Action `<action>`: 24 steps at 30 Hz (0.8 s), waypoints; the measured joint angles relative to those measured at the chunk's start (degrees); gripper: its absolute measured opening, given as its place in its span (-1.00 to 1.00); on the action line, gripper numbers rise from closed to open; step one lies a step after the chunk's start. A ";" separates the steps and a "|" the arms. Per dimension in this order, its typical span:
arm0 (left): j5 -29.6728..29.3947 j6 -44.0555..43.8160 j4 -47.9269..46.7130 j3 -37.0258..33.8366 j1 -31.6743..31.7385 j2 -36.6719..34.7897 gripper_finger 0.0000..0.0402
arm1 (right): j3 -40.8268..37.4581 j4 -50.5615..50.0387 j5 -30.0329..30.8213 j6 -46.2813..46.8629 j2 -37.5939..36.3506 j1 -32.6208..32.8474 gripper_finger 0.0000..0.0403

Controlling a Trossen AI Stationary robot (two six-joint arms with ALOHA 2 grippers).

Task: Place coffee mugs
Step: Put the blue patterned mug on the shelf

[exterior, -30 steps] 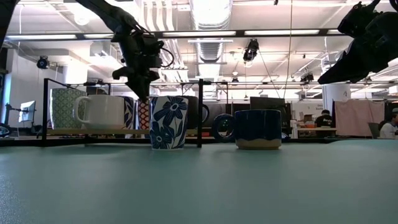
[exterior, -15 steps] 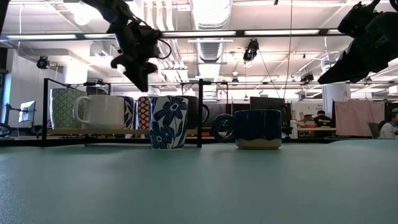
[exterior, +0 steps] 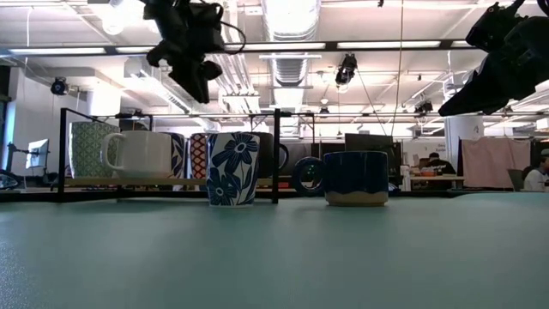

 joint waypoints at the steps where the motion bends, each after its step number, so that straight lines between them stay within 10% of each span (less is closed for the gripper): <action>1: -0.01 -0.88 -0.02 -0.03 -1.03 0.00 -0.69 | 0.00 0.00 0.00 0.02 0.00 -0.02 -0.57; 24: -8.74 -33.49 6.66 -3.68 -28.36 0.00 -0.64 | 0.00 0.00 0.00 0.02 0.00 0.00 -0.57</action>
